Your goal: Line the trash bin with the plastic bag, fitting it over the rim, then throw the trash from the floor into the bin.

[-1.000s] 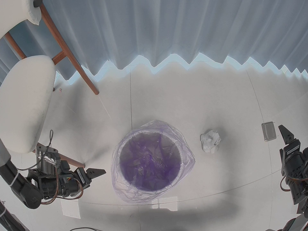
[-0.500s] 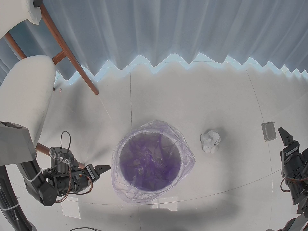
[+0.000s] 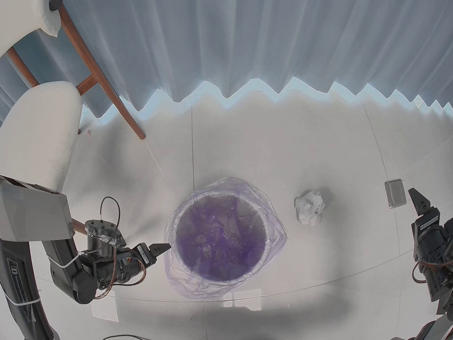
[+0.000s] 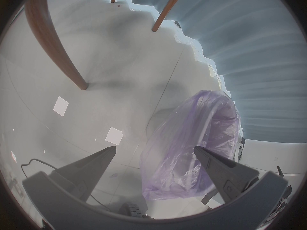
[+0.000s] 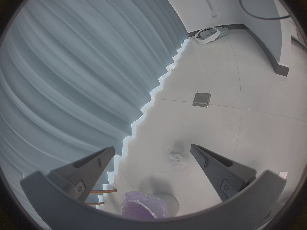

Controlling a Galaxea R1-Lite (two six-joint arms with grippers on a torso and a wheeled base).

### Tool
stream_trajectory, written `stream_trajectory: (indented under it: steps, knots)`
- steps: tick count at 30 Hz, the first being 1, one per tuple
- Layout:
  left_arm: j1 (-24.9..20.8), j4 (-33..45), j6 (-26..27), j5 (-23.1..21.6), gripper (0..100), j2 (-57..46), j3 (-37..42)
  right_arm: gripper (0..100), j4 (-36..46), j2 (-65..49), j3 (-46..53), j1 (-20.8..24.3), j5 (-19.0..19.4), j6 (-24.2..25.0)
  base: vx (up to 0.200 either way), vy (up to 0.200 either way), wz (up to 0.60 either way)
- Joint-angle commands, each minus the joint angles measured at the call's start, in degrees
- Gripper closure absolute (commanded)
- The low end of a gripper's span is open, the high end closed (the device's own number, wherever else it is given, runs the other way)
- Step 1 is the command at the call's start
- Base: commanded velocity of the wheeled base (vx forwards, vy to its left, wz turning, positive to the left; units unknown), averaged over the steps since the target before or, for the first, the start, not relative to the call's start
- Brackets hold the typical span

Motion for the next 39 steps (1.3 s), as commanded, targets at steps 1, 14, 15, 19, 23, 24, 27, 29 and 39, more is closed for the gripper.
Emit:
stream_trajectory:
  steps: [1,14,15,19,23,24,27,29,39]
  knots:
    - [-0.51,0.49,0.0,0.32,0,1.18,-2.27,0,-0.01,0.21,1.01,0.01,0.02,-0.01,0.0,0.0,0.0]
    - [0.01,-0.12,4.21,3.39,0,5.84,-6.58,0,-0.01,0.3,1.01,0.01,0.02,-0.01,0.0,0.0,0.0]
    - [0.01,-0.04,4.3,3.39,0,6.01,-7.28,0,-0.01,0.3,1.01,0.01,0.02,-0.01,0.0,0.0,0.0]
    - [0.19,0.58,4.39,3.74,0,7.86,-11.5,0,0.07,0.3,1.01,0.01,0.02,-0.01,0.0,0.0,0.0]
    - [0.28,0.93,4.48,4.36,0,8.83,-13.26,0,0.07,0.3,1.01,0.01,0.02,-0.01,0.0,0.0,0.0]
    - [0.28,4.53,4.48,6.56,0,9.97,-16.68,0,0.07,0.3,1.01,0.01,0.02,-0.01,0.0,0.0,0.0]
    - [0.37,9.1,4.39,7.96,0,10.14,-20.82,0,0.07,0.3,1.01,0.01,0.02,-0.01,0.0,0.0,0.0]
    - [0.37,11.92,4.48,8.05,0,10.14,-23.45,0,0.07,0.3,1.01,0.01,0.02,-0.01,0.0,0.0,0.0]
    - [1.42,23.69,5.71,13.24,0,13.48,-34.09,0,0.07,0.39,1.01,0.01,0.02,0.08,0.0,0.0,0.0]
